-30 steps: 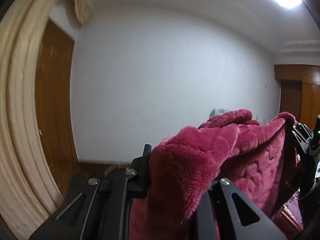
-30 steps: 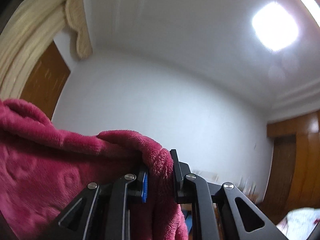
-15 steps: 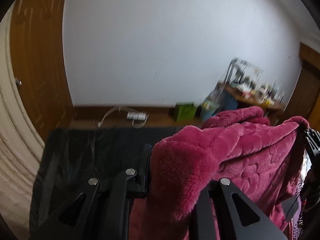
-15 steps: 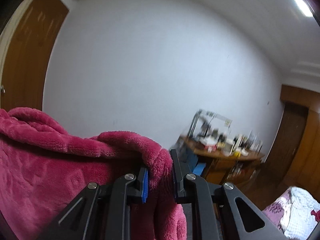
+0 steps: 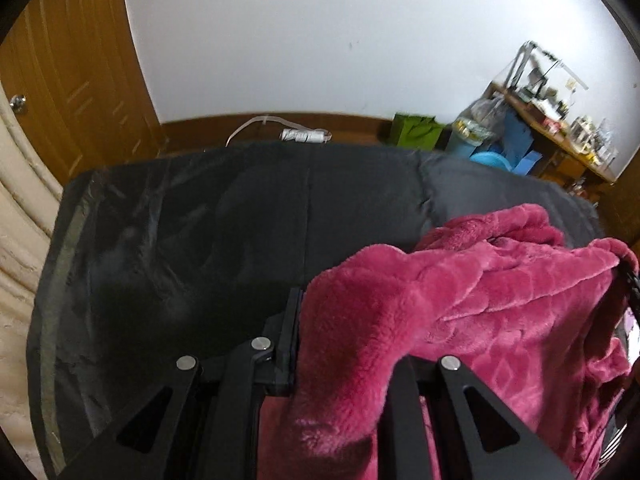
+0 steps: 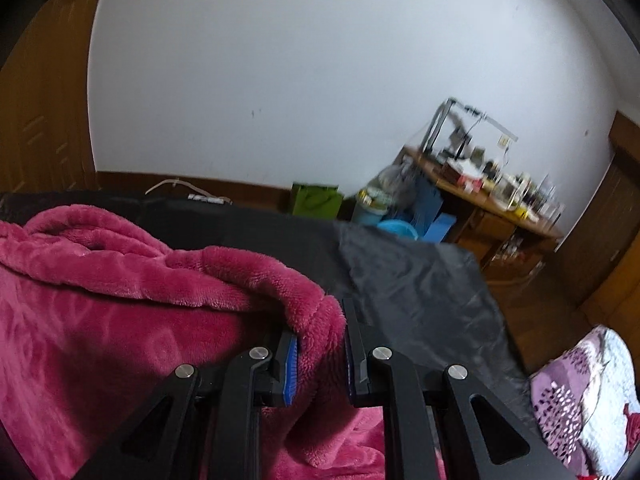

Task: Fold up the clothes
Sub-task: 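Lower the held robe onto the black bed sheet with both grippers, then open both grippers and release the robe onto the bed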

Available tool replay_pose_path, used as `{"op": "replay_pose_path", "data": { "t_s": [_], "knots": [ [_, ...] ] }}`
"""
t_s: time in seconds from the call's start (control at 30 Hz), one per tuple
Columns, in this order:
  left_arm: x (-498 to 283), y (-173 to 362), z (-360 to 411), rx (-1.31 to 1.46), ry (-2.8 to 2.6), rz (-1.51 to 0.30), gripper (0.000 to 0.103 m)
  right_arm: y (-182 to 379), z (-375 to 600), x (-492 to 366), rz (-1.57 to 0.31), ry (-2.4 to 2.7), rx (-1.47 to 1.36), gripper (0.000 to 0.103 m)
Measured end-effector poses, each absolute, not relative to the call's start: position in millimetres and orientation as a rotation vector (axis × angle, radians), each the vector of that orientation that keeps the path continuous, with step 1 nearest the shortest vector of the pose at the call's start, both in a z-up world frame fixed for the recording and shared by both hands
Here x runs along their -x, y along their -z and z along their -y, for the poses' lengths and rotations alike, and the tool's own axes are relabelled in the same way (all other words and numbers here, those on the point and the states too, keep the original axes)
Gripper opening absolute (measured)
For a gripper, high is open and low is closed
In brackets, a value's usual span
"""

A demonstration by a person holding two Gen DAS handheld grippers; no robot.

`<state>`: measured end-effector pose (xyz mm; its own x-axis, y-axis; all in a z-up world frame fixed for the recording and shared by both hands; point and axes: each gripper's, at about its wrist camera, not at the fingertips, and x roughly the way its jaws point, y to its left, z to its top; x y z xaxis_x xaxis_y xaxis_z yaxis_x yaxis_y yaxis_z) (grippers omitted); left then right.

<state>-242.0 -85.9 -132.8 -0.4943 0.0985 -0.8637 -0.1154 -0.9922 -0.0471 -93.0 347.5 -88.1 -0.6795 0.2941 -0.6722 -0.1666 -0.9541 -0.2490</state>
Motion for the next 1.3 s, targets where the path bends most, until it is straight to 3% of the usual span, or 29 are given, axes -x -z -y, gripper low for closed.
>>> {"op": "replay_pose_path", "data": {
  "t_s": [0.2, 0.27, 0.33, 0.4, 0.43, 0.5, 0.83, 1.0, 1.3],
  "knots": [
    [255, 175, 75, 1.657, -2.578, -0.136, 0.021, 115, -353, 108, 0.175, -2.651, 1.290, 0.019],
    [259, 185, 76, 1.708, -2.566, -0.122, 0.031, 123, -357, 111, 0.159, -2.634, 1.345, 0.026],
    [263, 196, 79, 1.768, -2.564, -0.108, 0.058, 132, -360, 111, 0.125, -2.630, 1.399, 0.031],
    [264, 199, 84, 1.792, -2.567, -0.083, 0.070, 140, -366, 104, 0.086, -2.628, 1.447, 0.046],
    [265, 200, 87, 1.804, -2.568, -0.071, 0.074, 140, -369, 100, 0.068, -2.626, 1.456, 0.057],
    [265, 202, 92, 1.818, -2.567, -0.045, 0.078, 138, -372, 92, 0.029, -2.623, 1.452, 0.058],
    [229, 173, 130, 1.771, -2.531, 0.115, 0.078, 98, -369, 33, -0.098, -2.766, 1.357, 0.058],
    [195, 167, 160, 1.761, -2.473, 0.223, 0.078, 122, -336, 15, -0.066, -2.789, 1.504, 0.058],
    [131, 166, 188, 1.766, -2.454, 0.260, 0.078, 157, -294, -32, -0.027, -2.784, 1.681, 0.058]
  ]
}}
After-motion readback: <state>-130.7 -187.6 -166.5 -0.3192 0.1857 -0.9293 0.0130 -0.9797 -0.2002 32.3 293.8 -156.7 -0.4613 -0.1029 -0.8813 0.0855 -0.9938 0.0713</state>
